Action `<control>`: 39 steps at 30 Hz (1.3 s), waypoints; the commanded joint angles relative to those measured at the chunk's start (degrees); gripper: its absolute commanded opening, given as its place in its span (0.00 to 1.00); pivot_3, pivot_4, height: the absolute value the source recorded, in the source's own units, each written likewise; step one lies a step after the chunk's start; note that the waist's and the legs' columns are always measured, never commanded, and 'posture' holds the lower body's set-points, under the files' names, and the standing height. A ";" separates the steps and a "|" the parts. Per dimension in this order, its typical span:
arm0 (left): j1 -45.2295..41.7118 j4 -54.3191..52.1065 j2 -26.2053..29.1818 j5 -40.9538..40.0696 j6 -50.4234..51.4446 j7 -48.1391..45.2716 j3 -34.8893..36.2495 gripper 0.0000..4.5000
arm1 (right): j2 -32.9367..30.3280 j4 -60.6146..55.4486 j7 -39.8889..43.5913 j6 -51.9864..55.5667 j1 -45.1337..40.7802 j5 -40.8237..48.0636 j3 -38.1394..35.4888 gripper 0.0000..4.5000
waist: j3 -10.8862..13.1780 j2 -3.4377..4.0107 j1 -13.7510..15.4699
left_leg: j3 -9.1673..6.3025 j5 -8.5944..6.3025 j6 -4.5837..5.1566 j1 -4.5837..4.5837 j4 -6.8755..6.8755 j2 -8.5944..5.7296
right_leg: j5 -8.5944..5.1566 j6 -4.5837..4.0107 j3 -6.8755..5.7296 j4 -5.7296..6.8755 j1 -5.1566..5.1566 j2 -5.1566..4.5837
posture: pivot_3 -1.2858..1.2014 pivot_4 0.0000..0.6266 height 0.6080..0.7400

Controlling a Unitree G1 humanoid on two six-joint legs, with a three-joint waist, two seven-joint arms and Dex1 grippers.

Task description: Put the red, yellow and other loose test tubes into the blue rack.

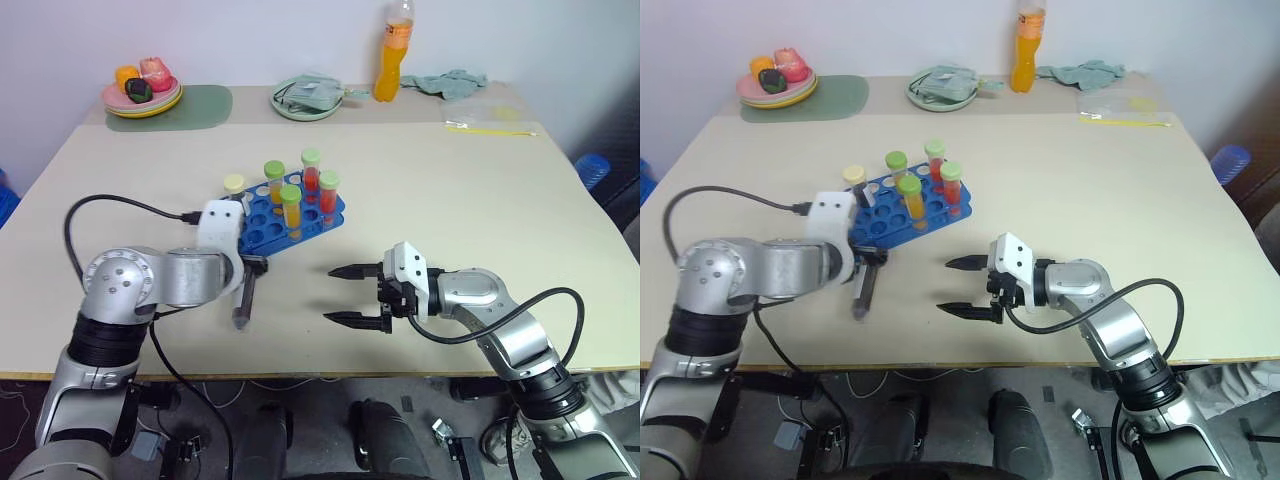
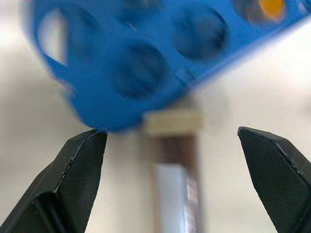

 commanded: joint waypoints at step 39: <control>9.62 -23.43 24.59 -0.72 -4.51 -25.80 5.37 0.17 | 1.36 -1.33 -1.34 -1.82 0.14 -0.73 1.71 0.81 | 0.00 0.05 -1.29 | 0.11 0.06 -0.07 -0.04 -0.17 0.12 | -0.02 -0.04 0.00 -0.15 -0.06 0.18 | 0.52 0.24 1.00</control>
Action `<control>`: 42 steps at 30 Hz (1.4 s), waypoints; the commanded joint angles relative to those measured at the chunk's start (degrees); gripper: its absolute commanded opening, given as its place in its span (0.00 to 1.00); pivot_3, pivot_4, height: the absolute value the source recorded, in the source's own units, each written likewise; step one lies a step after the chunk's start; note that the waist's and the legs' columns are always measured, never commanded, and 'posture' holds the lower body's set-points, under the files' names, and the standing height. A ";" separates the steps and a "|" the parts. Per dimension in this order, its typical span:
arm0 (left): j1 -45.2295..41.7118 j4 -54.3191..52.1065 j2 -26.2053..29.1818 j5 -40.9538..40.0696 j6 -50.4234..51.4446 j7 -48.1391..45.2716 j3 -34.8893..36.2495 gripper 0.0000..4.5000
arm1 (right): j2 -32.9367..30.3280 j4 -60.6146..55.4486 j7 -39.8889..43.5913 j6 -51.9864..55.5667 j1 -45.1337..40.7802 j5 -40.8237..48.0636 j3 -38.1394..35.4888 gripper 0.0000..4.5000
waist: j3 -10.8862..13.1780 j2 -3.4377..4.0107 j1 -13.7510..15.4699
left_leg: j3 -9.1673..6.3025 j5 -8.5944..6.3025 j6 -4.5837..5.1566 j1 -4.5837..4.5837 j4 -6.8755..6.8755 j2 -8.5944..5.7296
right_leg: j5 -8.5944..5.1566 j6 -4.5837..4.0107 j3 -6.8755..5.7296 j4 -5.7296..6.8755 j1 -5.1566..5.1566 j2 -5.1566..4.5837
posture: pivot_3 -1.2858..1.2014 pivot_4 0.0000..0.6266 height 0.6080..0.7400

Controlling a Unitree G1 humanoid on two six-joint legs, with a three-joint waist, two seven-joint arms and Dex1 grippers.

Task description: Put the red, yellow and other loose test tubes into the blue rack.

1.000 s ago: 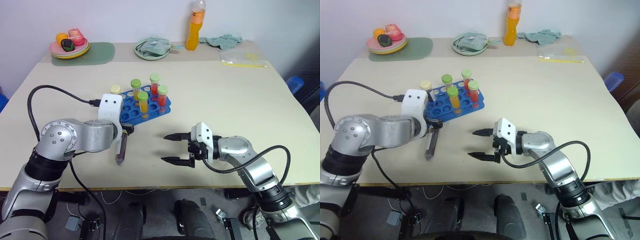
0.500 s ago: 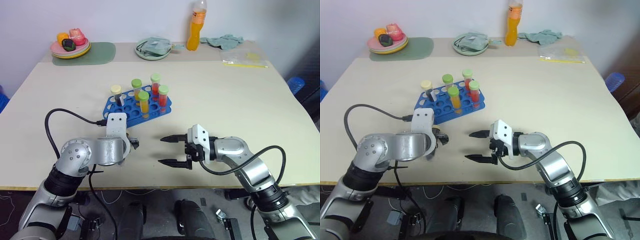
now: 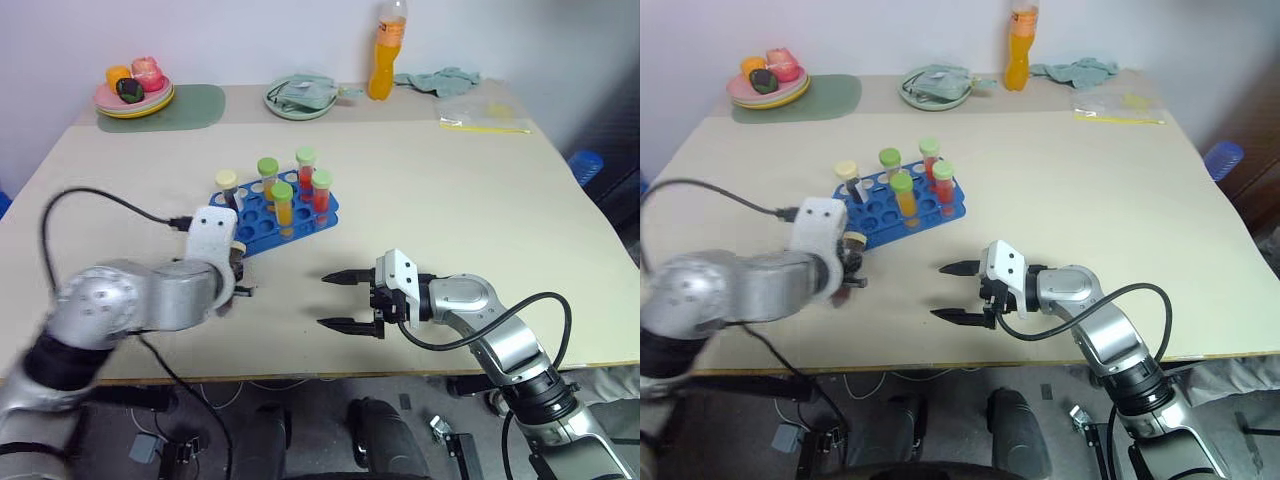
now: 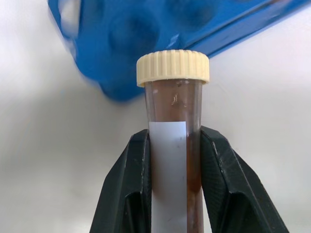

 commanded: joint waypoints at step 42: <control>15.65 32.55 -45.46 117.27 -78.79 -56.48 5.75 0.17 | 3.99 0.89 -3.03 -1.20 -1.72 -0.24 0.24 0.81 | -0.08 -0.06 -0.18 | 0.11 -0.11 0.20 0.00 0.04 0.05 | 0.03 0.05 0.02 -0.05 0.02 -0.01 | 0.52 0.24 1.00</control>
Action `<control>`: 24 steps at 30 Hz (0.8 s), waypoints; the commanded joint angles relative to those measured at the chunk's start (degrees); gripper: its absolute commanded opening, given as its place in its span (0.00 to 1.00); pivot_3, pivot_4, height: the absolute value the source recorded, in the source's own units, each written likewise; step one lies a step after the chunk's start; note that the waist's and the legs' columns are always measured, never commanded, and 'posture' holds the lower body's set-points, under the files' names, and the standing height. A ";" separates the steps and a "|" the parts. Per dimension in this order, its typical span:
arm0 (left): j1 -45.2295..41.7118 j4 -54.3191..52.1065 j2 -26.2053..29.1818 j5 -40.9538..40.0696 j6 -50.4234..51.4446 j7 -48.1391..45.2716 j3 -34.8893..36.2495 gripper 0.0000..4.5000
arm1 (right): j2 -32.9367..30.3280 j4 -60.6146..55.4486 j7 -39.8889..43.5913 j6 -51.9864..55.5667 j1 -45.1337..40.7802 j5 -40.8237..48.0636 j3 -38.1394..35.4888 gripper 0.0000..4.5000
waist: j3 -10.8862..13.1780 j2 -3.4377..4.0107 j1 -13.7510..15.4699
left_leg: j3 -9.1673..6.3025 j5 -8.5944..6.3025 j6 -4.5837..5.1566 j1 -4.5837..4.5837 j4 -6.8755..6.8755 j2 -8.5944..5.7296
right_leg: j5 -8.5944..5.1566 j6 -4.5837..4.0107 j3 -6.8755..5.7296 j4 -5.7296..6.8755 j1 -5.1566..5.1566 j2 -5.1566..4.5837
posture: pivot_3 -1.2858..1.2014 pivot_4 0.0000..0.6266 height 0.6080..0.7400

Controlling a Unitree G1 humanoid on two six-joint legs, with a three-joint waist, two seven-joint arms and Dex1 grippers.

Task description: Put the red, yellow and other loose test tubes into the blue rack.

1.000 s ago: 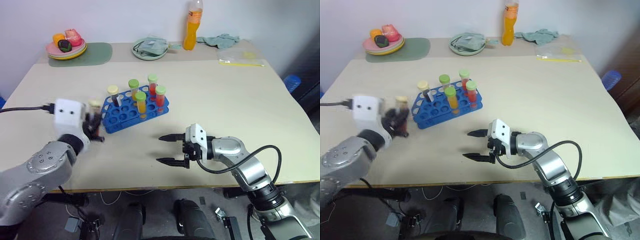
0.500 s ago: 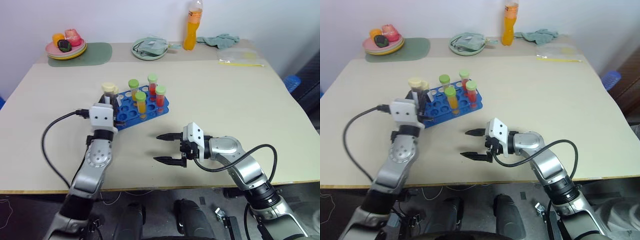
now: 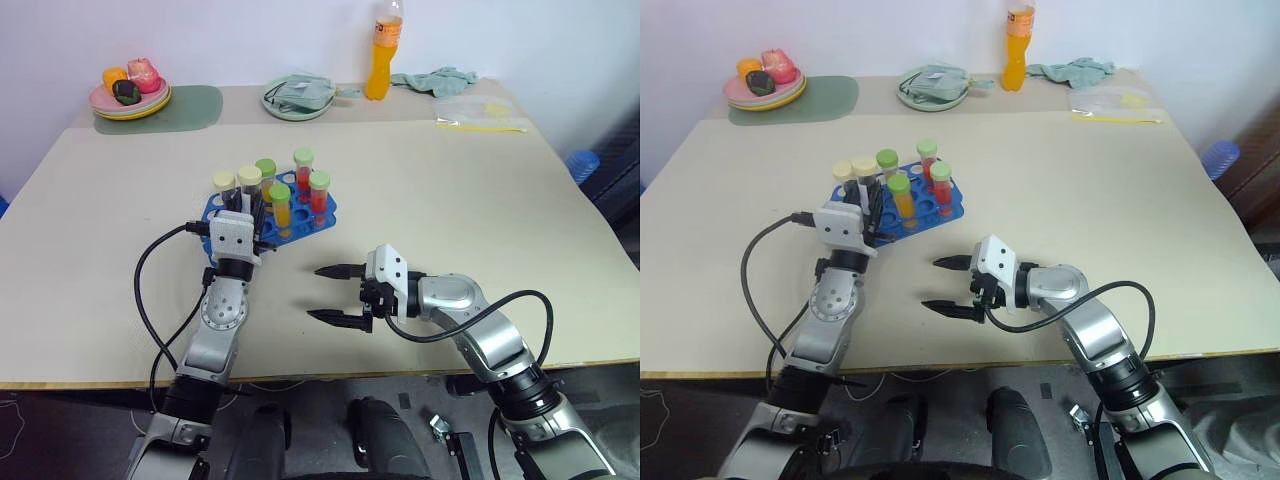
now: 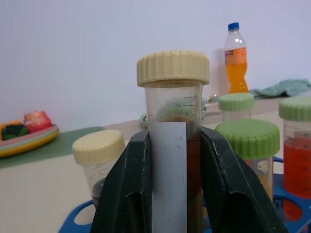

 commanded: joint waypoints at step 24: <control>1.08 2.29 -5.37 1.25 -4.82 -3.68 5.16 0.17 | 0.75 -1.82 -0.16 -0.64 -0.38 0.36 -0.49 0.81 | -0.01 0.01 0.16 | -0.01 0.00 0.00 0.01 0.03 -0.01 | 0.00 0.00 0.00 0.00 0.04 0.00 | 0.52 0.24 1.00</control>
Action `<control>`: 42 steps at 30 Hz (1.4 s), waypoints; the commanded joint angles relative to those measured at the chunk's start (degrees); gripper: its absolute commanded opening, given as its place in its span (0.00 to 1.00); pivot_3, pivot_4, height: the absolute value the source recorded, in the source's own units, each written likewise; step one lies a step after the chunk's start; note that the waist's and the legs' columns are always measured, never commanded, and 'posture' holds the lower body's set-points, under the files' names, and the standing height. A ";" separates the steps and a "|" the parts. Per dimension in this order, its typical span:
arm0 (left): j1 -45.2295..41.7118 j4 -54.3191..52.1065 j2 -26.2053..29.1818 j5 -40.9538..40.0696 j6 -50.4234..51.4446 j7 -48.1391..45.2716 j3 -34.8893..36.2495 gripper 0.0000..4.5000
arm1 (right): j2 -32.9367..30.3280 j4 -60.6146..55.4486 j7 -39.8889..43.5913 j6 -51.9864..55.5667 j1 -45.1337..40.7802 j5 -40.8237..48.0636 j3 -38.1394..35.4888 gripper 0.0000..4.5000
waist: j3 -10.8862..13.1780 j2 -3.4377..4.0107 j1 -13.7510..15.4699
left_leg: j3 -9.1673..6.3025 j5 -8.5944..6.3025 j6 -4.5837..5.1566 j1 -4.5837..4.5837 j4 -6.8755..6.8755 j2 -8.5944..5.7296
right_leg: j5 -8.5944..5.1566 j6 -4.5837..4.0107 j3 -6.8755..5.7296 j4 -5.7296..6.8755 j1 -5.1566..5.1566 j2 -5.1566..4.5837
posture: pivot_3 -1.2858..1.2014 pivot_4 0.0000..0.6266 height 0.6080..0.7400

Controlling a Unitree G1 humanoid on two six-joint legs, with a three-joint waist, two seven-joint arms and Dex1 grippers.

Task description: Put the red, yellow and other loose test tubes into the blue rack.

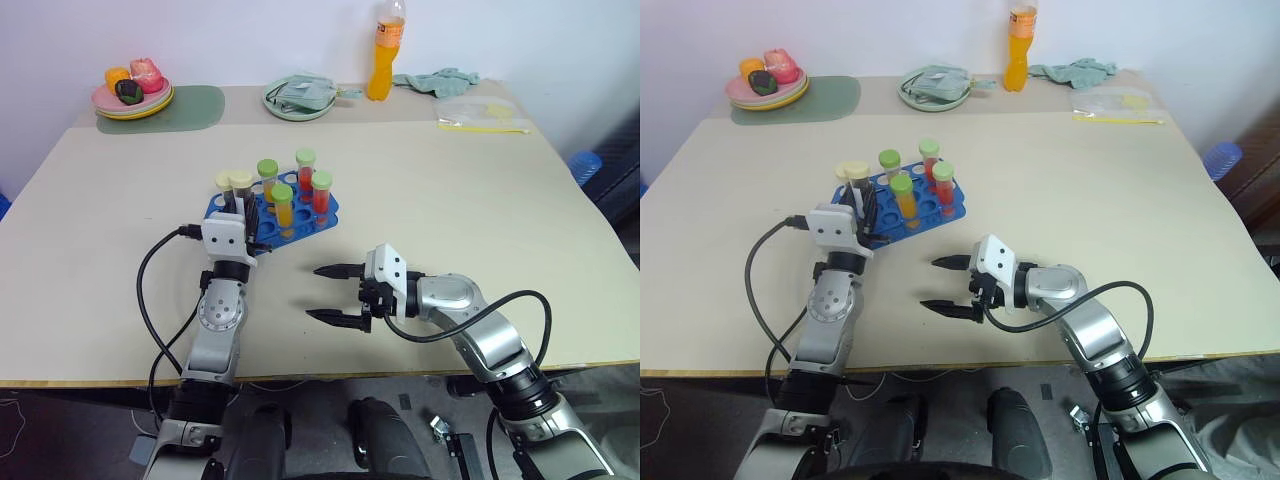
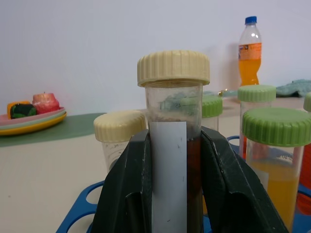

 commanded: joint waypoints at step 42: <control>38.18 -31.80 23.33 -29.88 24.87 -24.76 32.43 0.99 | -15.16 17.36 3.09 -4.00 -4.88 3.23 -21.70 0.81 | 0.02 0.07 -0.34 | 0.10 -0.04 0.07 0.06 -0.08 0.10 | -0.03 -0.05 0.04 -0.05 0.03 0.07 | 0.52 0.24 1.00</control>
